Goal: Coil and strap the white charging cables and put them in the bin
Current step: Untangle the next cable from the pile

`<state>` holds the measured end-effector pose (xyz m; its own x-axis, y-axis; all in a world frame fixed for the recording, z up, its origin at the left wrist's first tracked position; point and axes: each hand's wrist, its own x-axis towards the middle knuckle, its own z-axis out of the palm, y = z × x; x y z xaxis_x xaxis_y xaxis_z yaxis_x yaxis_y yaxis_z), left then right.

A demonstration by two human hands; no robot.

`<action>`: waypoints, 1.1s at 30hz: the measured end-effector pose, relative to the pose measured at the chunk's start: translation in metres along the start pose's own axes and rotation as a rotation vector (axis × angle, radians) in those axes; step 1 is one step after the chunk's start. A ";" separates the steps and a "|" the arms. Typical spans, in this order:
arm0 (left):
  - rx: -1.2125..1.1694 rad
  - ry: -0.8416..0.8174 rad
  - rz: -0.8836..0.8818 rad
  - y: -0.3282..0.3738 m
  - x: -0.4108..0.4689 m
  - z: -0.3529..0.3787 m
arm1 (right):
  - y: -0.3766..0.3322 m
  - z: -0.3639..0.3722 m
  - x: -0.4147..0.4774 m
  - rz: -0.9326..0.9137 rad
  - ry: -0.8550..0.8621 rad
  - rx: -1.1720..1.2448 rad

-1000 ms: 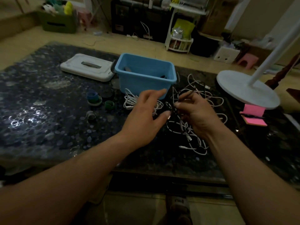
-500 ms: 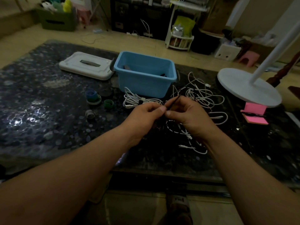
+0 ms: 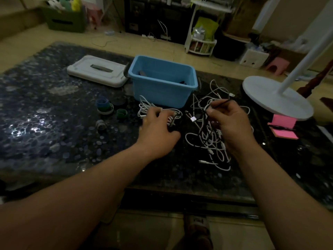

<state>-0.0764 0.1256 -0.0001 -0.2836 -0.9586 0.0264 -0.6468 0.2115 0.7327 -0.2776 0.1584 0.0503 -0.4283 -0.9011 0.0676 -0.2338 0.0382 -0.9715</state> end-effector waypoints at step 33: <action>-0.344 0.185 -0.095 -0.041 -0.031 -0.120 | -0.025 0.121 -0.019 -0.435 -0.307 -0.839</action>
<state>0.0442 0.1240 0.0507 -0.0815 -0.9956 0.0463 -0.3801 0.0740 0.9220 -0.1584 0.1220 0.0462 0.0582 -0.9774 0.2033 -0.9097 -0.1358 -0.3924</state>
